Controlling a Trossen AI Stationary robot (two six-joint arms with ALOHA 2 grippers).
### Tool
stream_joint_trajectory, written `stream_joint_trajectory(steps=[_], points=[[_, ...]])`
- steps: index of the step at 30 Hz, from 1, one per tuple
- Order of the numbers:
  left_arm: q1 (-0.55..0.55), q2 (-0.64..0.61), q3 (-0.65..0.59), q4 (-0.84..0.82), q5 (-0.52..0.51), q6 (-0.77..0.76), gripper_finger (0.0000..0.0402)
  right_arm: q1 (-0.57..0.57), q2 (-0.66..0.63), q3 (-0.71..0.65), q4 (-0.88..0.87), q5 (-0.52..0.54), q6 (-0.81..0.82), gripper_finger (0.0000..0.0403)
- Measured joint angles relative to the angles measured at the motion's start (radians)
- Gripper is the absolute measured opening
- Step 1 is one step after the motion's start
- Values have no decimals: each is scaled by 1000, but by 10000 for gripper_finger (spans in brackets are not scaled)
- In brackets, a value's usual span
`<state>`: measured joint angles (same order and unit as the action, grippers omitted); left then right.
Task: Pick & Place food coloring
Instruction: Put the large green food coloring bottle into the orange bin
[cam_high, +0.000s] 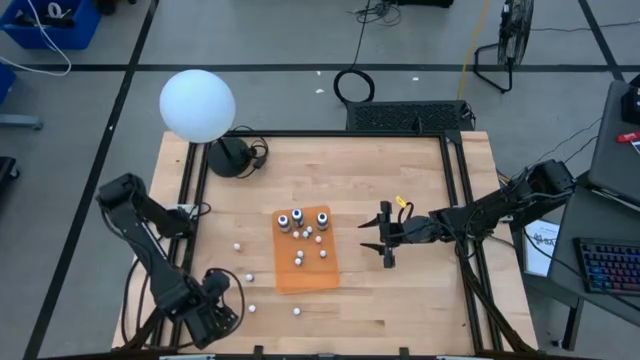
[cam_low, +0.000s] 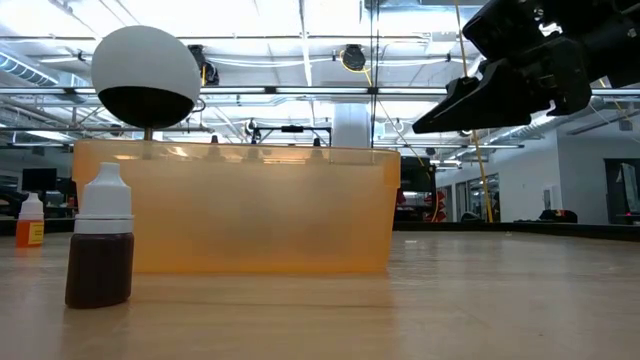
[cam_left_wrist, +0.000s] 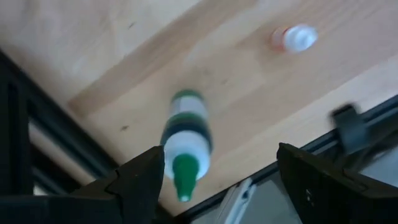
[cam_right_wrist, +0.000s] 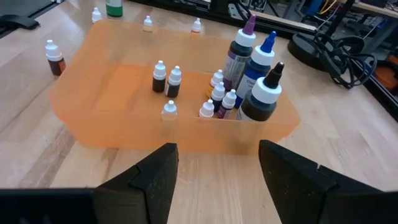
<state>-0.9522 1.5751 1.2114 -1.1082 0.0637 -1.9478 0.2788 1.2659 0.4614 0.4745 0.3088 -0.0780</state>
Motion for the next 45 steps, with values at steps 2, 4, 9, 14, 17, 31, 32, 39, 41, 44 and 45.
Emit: stream_joint_trajectory(steps=[2,4,9,14,17,31,32,39,41,44,45], points=[[0,17,0,-2,36,7,310,0,0,0,1,0,-12,212],[0,33,0,-2,44,20,310,0,0,0,2,0,-16,212],[1,42,0,5,42,31,310,0,0,0,16,0,-17,212],[-3,42,0,5,75,32,310,0,0,0,17,0,-17,212],[-8,42,0,5,75,31,303,0,0,0,16,0,-17,212],[-24,42,0,4,8,34,214,0,0,0,15,0,-17,212],[-26,42,0,4,6,34,212,0,0,0,15,0,-17,212],[-28,42,-35,11,14,33,220,0,0,0,15,0,-17,212],[-28,42,-44,11,14,32,223,0,0,0,15,0,-17,212],[-28,42,-44,13,15,32,225,0,0,0,15,0,-16,212],[-28,42,-44,14,15,32,225,0,0,0,15,0,-16,212]])
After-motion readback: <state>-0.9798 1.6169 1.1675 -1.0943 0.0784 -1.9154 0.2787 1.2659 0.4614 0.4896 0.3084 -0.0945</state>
